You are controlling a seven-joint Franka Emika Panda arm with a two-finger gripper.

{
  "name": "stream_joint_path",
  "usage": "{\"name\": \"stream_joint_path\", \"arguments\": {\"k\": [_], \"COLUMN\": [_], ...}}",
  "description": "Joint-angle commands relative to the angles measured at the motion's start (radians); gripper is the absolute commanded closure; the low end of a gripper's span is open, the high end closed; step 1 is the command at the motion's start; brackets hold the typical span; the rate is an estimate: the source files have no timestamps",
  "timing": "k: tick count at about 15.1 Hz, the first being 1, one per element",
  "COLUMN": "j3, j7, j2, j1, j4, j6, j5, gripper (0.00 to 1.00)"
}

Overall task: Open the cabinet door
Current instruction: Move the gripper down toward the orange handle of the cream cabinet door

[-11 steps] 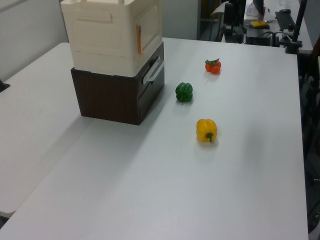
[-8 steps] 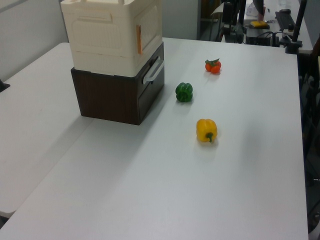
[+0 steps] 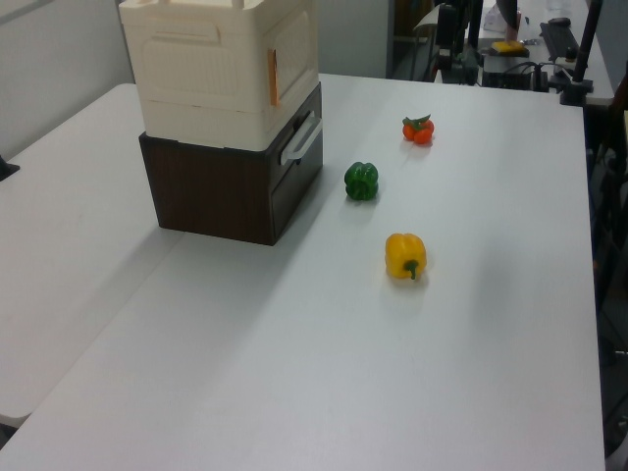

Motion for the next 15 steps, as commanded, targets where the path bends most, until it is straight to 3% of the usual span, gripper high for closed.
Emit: {"name": "stream_joint_path", "arguments": {"k": [1,5,8,10,15], "j3": [0.027,0.083,0.108,0.114,0.122], "j7": [-0.027,-0.030,-0.024,-0.025,-0.024], "j2": [0.017,0.050,0.087,0.124,0.201], "j1": [0.003,-0.006,-0.009,-0.020,-0.020], "j4": [0.009,0.021,0.023,0.023,0.018], "j6": [0.049,0.301,0.472,0.608,0.885], "j5": [0.015,0.019,0.029,0.058,0.082], "gripper": [0.00,0.00,0.09,0.23,0.32]}}
